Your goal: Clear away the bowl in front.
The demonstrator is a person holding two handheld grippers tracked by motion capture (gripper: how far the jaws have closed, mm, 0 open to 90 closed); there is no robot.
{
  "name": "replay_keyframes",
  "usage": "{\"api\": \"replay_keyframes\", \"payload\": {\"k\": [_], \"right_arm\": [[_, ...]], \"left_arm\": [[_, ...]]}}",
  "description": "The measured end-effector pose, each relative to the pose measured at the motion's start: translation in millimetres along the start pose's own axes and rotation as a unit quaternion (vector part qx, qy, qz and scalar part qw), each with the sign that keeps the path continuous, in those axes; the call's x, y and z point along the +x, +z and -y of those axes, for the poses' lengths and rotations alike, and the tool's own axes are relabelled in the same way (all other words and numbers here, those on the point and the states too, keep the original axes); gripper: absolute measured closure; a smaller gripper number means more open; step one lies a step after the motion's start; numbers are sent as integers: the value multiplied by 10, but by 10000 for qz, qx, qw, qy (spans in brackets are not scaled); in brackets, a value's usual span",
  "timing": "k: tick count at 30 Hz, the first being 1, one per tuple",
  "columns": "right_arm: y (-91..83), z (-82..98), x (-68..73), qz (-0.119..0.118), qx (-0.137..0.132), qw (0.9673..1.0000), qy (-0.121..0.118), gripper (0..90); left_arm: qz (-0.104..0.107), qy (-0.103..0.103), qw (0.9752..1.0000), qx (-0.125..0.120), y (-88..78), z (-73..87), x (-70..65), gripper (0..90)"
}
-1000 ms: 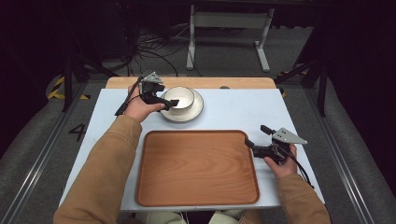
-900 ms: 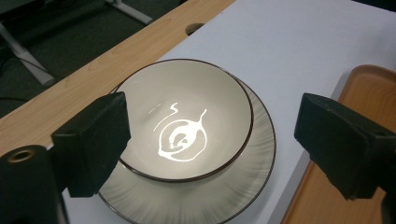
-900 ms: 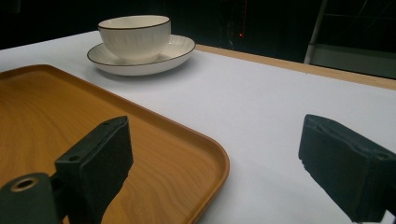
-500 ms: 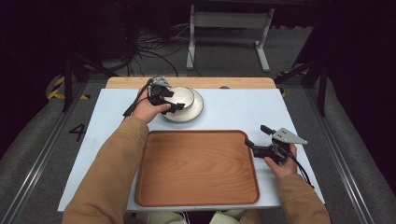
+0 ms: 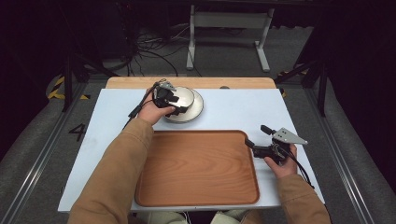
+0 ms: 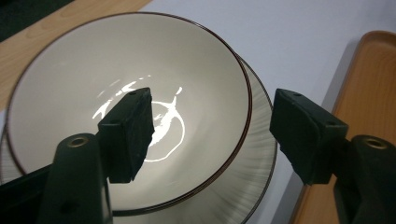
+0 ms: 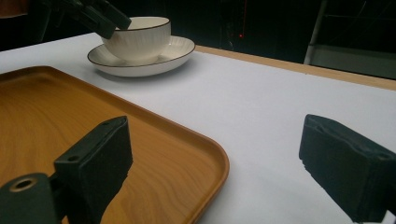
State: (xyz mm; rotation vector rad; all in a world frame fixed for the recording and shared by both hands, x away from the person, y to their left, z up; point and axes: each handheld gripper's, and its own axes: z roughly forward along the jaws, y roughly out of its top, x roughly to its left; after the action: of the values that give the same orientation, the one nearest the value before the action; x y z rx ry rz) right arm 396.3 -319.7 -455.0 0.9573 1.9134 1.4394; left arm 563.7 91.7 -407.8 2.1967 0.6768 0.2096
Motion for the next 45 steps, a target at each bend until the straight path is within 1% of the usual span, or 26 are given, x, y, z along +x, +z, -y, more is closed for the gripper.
{"api": "replay_keyframes", "payload": {"k": [3,4,6,7,10,14,15,17,18,20,21,22,24,25,26,27,28,33,34,36,37,38,40,43,44,45], "right_arm": [[-1,0,1,5,-5,10000,-6,98],[-1,1,0,7,-5,10000,-12,98],[-2,1,1,11,-4,10000,-6,97],[-2,1,0,11,-5,10000,-5,97],[-3,1,0,9,-5,10000,7,96],[-6,2,-3,7,-9,10000,27,95],[-6,2,-3,7,-9,10000,27,95],[-7,2,-4,10,-6,10000,33,95],[-7,2,-4,12,-7,10000,38,94],[-7,2,-7,20,-17,10000,39,93],[-7,2,-7,19,-18,10000,41,94],[-7,2,-7,22,-20,10000,43,93],[-8,3,-8,22,-29,10000,49,92],[-8,3,-8,24,-32,10000,48,92],[-8,3,-8,24,-32,10000,48,92],[-9,3,-7,25,-34,10000,48,92],[-9,4,-8,24,-37,10000,51,91],[-9,4,-11,27,-51,10000,53,90],[-9,4,-11,28,-51,10000,51,90],[-9,4,-10,29,-51,10000,40,90],[-10,4,-9,31,-45,10000,38,90],[-10,4,-9,30,-51,10000,38,90],[-10,4,-8,32,-53,10000,34,90],[-11,4,-6,28,-53,10000,27,90],[-11,4,-5,27,-52,10000,23,90],[-11,4,-5,27,-53,10000,25,90]], "left_arm": [[31,28,10000,89,38,10,4,362],[8,26,9999,103,47,13,3,370],[23,5,9999,155,66,17,2,366],[-19,-7,9998,179,78,21,-1,358],[-41,15,9997,237,104,23,-4,351],[-163,110,9990,405,138,9,-26,394],[-163,110,9990,405,138,9,-26,410],[-280,201,9975,613,146,-11,-50,420],[-281,203,9974,627,155,-16,-61,426],[-316,285,9966,702,165,-33,-69,456],[-304,269,9966,719,171,-37,-75,468],[-295,334,9960,774,175,-43,-72,490],[-326,357,9956,807,183,-46,-79,526],[-326,420,9944,913,195,-51,-84,550],[-326,420,9944,913,195,-51,-84,554],[-424,478,9927,1022,204,-54,-91,554],[-460,443,9922,1069,212,-50,-98,557],[-386,487,9924,1061,221,-63,-102,623],[-353,498,9923,1079,224,-71,-112,623],[-342,602,9915,1100,230,-86,-126,668],[-356,606,9918,1066,240,-85,-137,686],[-381,649,9909,1117,245,-91,-150,698],[-371,679,9905,1140,248,-96,-154,709],[-322,694,9908,1116,258,-98,-159,754],[-318,689,9909,1109,260,-98,-163,754],[-314,738,9905,1114,260,-102,-159,758]]}}
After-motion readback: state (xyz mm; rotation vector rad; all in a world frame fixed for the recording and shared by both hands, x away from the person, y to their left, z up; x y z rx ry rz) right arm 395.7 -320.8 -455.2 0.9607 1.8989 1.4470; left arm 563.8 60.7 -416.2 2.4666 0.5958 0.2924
